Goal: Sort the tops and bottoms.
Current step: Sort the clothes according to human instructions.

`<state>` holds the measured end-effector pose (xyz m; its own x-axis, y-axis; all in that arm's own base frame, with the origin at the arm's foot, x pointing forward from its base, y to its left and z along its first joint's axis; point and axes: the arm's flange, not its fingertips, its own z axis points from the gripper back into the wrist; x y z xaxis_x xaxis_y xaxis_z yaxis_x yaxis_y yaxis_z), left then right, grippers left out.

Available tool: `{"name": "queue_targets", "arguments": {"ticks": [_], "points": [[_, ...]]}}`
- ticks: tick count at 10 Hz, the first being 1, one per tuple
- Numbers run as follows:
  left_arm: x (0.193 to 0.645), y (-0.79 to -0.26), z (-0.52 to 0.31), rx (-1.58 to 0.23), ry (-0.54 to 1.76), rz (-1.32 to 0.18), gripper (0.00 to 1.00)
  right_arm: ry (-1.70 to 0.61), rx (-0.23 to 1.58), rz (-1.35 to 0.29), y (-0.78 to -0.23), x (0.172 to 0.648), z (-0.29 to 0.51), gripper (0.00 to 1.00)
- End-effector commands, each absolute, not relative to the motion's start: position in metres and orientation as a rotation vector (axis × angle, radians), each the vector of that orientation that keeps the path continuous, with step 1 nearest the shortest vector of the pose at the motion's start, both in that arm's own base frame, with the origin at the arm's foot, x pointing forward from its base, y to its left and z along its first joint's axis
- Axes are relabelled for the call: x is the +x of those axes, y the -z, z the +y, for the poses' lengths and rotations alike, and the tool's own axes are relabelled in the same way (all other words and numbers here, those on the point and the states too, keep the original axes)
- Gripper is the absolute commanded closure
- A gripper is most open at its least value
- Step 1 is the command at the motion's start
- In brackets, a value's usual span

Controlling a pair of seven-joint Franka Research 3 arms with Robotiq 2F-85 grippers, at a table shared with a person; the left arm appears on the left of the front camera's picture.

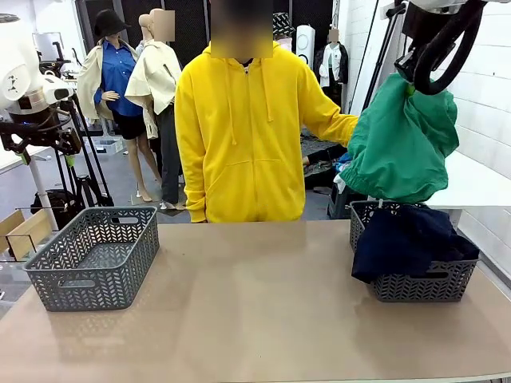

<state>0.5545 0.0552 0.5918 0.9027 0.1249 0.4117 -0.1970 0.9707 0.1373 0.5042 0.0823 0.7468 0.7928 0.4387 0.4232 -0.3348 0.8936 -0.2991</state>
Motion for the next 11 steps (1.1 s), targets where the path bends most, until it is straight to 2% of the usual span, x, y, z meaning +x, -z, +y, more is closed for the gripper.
{"name": "queue_targets", "arguments": {"ticks": [1, 5, 9, 11], "points": [[0.556, -0.594, 0.055, 0.190, -0.172, -0.410, 0.00, -0.339, -0.283, -0.530, -0.731, 0.500, 0.075, 1.00], [0.556, -0.594, 0.055, 0.190, -0.172, -0.410, 0.00, -0.239, -0.294, -0.487, -0.698, 0.507, 0.043, 1.00], [0.556, -0.594, 0.055, 0.190, -0.172, -0.410, 0.00, -0.201, -0.211, -0.434, -0.640, 0.507, 0.030, 1.00], [0.556, -0.594, 0.055, 0.190, -0.172, -0.410, 0.00, -0.158, -0.234, -0.400, -0.606, 0.506, 0.029, 1.00]]}}
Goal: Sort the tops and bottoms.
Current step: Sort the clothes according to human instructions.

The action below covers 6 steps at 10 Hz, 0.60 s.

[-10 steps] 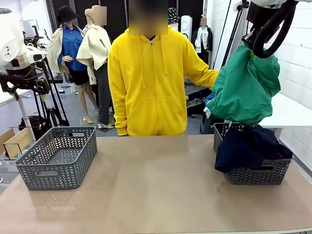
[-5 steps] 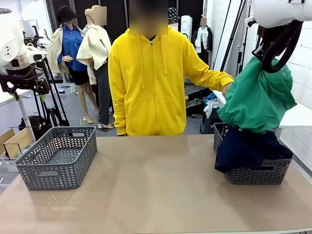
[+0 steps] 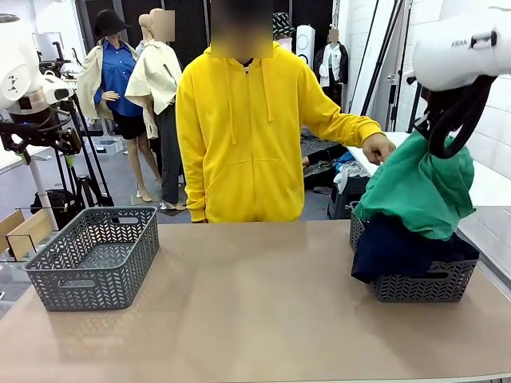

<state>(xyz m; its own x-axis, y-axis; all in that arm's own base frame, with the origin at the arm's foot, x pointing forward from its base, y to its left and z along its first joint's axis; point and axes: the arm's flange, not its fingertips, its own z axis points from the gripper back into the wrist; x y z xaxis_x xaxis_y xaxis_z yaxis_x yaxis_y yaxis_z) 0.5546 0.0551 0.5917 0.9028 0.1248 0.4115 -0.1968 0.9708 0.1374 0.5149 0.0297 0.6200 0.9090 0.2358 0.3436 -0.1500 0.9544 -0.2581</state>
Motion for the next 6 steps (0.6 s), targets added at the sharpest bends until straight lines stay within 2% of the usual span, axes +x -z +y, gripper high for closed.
{"name": "queue_targets", "arguments": {"ticks": [1, 3, 6], "points": [[0.556, -0.594, 0.055, 0.190, -0.172, -0.410, 0.00, -0.142, -0.247, -0.405, -0.592, 0.507, 0.030, 1.00], [0.556, -0.594, 0.055, 0.190, -0.172, -0.410, 0.00, -0.123, -0.187, -0.413, -0.555, 0.515, 0.038, 1.00], [0.556, -0.594, 0.055, 0.190, -0.172, -0.410, 0.00, -0.146, -0.154, -0.257, -0.485, 0.517, 0.052, 1.00]]}}
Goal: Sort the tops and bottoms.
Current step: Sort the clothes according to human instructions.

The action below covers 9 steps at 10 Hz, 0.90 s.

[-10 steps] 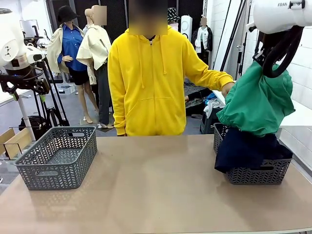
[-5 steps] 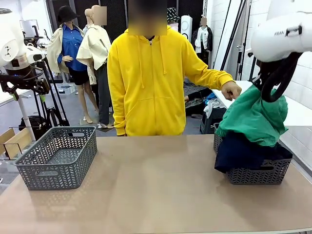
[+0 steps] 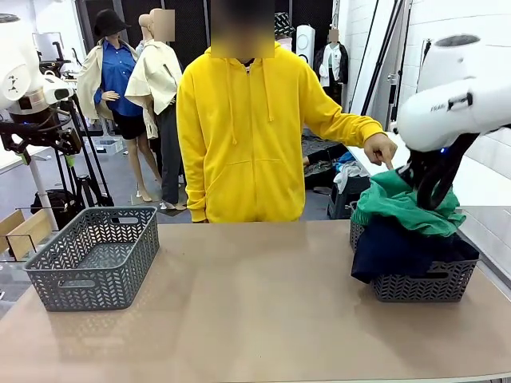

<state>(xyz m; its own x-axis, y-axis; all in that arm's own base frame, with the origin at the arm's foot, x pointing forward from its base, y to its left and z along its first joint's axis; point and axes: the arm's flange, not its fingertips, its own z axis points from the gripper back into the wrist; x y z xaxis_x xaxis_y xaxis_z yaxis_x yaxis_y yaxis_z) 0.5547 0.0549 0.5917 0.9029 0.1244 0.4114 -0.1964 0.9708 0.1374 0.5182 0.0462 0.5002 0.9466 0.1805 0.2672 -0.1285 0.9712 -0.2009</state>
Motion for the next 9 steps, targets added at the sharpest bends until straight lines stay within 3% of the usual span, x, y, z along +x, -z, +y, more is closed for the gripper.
{"name": "queue_targets", "arguments": {"ticks": [1, 3, 4, 9], "points": [[0.556, -0.594, 0.055, 0.190, -0.172, -0.410, 0.00, -0.147, -0.146, -0.226, -0.469, 0.514, 0.053, 1.00], [0.556, -0.594, 0.055, 0.190, -0.172, -0.410, 0.00, -0.127, -0.117, -0.221, -0.465, 0.514, 0.049, 1.00], [0.556, -0.594, 0.055, 0.190, -0.172, -0.410, 0.00, -0.126, -0.114, -0.229, -0.475, 0.514, 0.048, 0.87], [0.556, -0.594, 0.055, 0.190, -0.172, -0.410, 0.00, -0.119, -0.124, -0.304, -0.528, 0.512, 0.044, 0.00]]}}
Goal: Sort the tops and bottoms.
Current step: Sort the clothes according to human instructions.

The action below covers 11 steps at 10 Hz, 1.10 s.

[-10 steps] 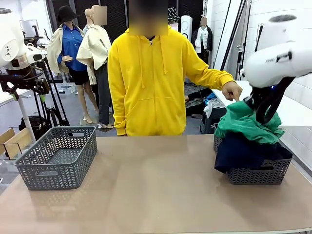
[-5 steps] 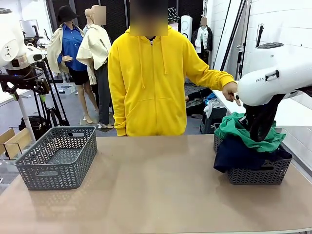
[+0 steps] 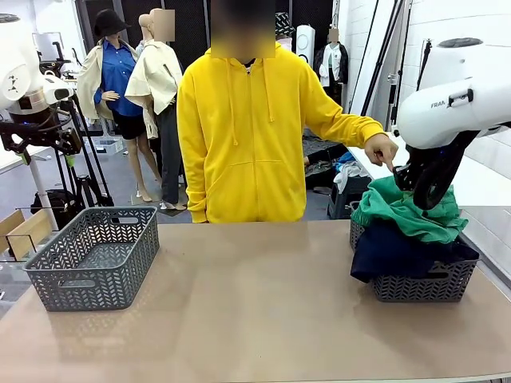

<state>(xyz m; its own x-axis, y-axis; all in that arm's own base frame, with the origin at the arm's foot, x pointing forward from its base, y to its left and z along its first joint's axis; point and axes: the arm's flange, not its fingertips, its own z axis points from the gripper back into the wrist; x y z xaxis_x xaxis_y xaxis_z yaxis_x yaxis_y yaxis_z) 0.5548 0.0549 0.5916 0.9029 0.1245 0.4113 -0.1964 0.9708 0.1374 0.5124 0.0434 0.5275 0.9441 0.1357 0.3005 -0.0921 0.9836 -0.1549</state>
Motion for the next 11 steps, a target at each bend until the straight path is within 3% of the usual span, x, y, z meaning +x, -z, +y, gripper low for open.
{"name": "queue_targets", "arguments": {"ticks": [1, 4, 7, 11], "points": [[0.556, -0.594, 0.055, 0.190, -0.172, -0.410, 0.00, -0.121, -0.123, -0.305, -0.536, 0.510, 0.045, 0.00], [0.556, -0.594, 0.055, 0.190, -0.172, -0.410, 0.00, -0.131, -0.067, -0.335, -0.563, 0.506, 0.039, 0.00], [0.556, -0.594, 0.055, 0.190, -0.172, -0.410, 0.00, -0.010, -0.057, -0.404, -0.609, 0.487, -0.021, 0.00], [0.556, -0.594, 0.055, 0.190, -0.172, -0.410, 0.00, 0.052, -0.074, -0.430, -0.625, 0.478, -0.049, 0.00]]}}
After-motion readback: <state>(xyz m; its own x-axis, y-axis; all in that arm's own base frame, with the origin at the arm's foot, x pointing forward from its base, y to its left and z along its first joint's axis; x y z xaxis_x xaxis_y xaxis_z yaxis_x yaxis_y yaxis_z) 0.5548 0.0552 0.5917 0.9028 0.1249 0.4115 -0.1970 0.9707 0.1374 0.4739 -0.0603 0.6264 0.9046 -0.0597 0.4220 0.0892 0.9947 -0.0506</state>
